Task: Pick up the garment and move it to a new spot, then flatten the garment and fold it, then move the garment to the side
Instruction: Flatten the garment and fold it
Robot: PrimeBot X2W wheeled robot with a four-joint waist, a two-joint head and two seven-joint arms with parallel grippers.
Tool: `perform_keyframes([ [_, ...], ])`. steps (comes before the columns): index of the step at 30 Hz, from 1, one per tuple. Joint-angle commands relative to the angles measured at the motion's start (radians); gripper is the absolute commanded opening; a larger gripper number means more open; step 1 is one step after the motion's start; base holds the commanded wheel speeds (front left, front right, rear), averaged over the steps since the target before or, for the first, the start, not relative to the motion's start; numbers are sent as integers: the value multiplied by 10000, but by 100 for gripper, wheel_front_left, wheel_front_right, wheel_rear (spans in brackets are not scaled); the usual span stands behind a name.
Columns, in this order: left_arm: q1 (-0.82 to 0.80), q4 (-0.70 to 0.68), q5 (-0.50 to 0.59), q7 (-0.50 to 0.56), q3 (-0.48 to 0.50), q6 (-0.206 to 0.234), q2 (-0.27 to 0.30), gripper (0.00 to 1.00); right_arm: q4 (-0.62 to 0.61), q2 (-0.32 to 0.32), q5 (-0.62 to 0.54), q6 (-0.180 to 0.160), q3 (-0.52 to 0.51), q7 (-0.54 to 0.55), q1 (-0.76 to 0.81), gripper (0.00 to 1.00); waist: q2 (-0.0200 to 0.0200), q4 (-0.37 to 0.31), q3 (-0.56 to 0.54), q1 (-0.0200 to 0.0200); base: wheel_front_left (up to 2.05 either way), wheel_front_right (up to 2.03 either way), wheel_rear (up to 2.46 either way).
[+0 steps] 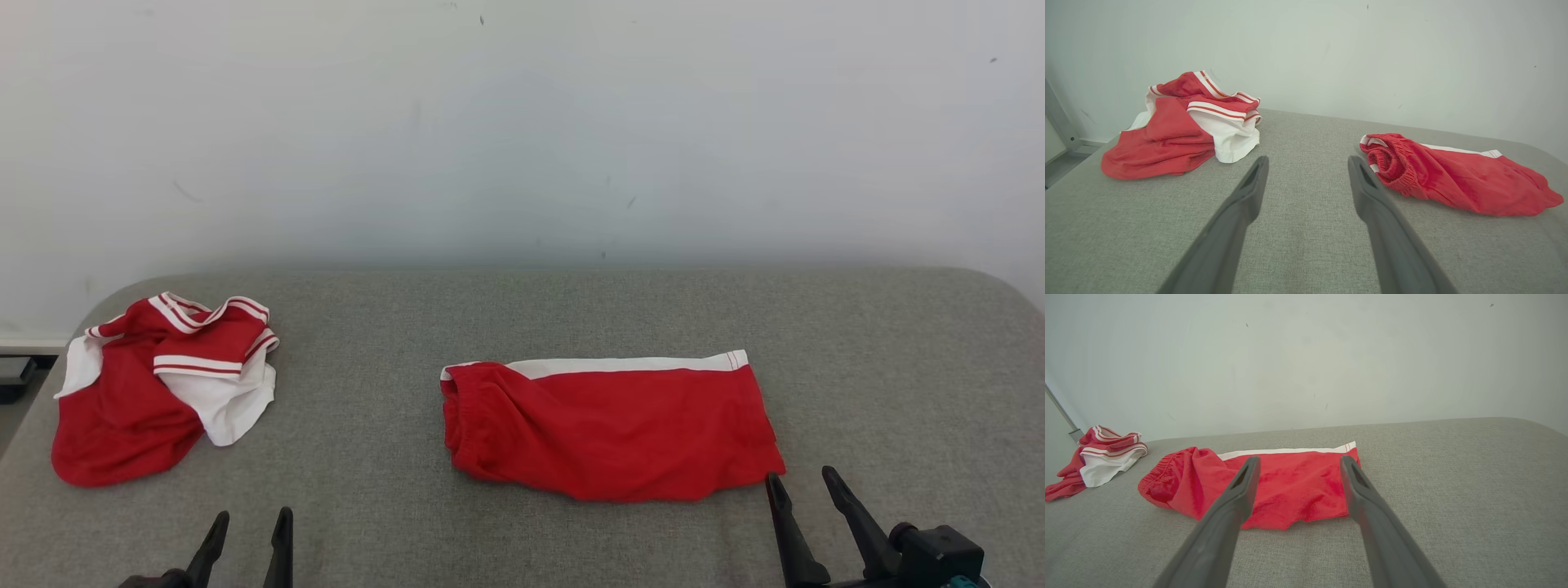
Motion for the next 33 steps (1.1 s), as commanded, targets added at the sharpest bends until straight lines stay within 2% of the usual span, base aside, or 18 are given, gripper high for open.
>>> perform_keyframes([
  [1,135,-52,-26,31,-5,55,79,100,-5,-6,-47,-22,-14,-28,28,100,0,29,-7,1,0,0,0],
  [13,108,-257,-35,257,-98,158,136,100,147,-7,-47,-22,12,24,-1,100,0,175,-9,1,0,0,0],
  [21,97,-311,-97,285,-173,188,116,100,177,-8,153,-22,-169,566,-287,100,0,265,-41,1,0,0,0],
  [24,150,-370,-158,260,-154,201,118,100,343,-9,-99,-22,-175,1484,-563,100,0,186,-35,1,0,0,0],
  [29,130,-386,-176,248,-228,132,95,100,613,-11,-377,-22,-259,3604,-1206,100,0,102,-13,1,0,0,0],
  [33,29,-359,-166,259,-307,91,84,100,889,-15,-746,-20,-874,5285,-1919,100,0,113,-6,1,0,0,0],
])
